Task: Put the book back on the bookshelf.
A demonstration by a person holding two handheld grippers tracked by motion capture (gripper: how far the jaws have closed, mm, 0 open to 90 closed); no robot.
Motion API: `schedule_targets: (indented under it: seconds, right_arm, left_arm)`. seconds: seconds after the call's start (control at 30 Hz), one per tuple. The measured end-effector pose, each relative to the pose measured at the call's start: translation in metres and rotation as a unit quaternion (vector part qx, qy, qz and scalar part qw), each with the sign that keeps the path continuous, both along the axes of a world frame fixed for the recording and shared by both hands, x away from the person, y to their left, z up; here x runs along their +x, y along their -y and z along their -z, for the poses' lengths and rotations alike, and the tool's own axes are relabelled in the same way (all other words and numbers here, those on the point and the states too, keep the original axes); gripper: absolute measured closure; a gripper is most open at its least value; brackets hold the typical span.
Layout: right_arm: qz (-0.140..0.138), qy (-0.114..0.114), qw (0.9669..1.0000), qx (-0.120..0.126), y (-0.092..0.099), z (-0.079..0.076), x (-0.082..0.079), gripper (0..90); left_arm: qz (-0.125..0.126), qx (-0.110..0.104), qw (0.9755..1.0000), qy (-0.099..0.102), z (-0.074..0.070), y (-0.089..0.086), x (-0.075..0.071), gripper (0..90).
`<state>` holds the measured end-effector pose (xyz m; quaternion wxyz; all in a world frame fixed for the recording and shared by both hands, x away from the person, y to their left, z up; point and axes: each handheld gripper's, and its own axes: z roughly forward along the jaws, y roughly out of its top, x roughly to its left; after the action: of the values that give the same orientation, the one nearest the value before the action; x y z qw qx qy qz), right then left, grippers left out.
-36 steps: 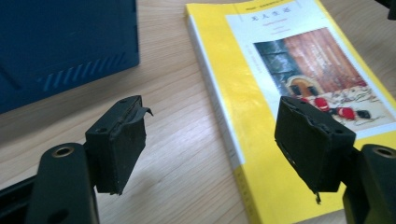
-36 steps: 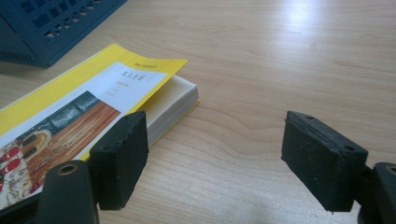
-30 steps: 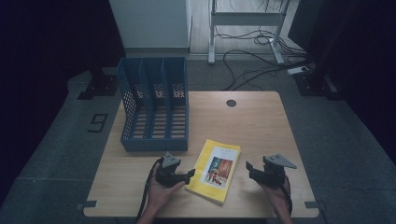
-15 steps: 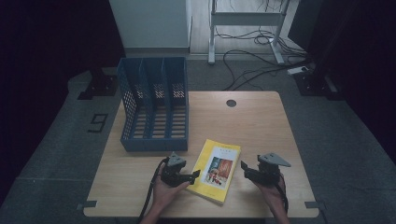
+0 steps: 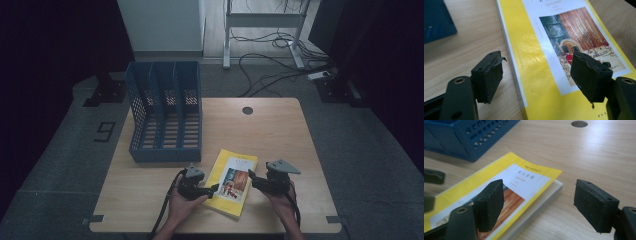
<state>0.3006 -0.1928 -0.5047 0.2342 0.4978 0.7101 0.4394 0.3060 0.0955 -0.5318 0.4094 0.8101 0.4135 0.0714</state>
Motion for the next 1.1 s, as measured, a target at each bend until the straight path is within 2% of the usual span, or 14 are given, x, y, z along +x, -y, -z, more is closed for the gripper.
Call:
schedule_targets:
  seconds: [0.2,0.47,0.6,0.77,0.9,1.0,1.1]
  right_arm:
    - [-0.013,0.001,0.9999,0.003,-0.011,0.000,-0.003,23.3]
    - [-0.021,-0.004,0.9998,0.001,-0.018,0.005,-0.004,23.3]
    - [-0.029,-0.014,0.9995,-0.006,-0.023,0.009,-0.004,23.2]
    - [-0.033,-0.021,0.9992,-0.013,-0.028,0.014,-0.003,23.2]
    - [-0.040,-0.035,0.9983,-0.023,-0.035,0.021,-0.003,22.2]
    - [-0.036,-0.042,0.9978,-0.037,-0.038,0.026,-0.002,21.5]
    - [-0.033,-0.047,0.9977,-0.037,-0.037,0.029,-0.001,21.5]
  left_arm:
    - [0.009,0.009,0.9999,-0.004,0.006,0.004,-0.003,25.9]
    - [0.011,0.010,0.9999,-0.008,0.012,0.007,-0.006,24.5]
    - [0.008,0.004,0.9999,-0.012,0.014,0.007,-0.006,24.4]
    - [0.005,0.003,0.9999,-0.011,0.014,0.007,-0.007,24.2]
    - [0.002,0.001,1.0000,-0.007,0.015,0.007,-0.008,24.0]
    - [0.002,0.002,1.0000,-0.007,0.015,0.007,-0.008,24.0]
    - [0.002,0.003,1.0000,-0.007,0.015,0.007,-0.008,24.0]
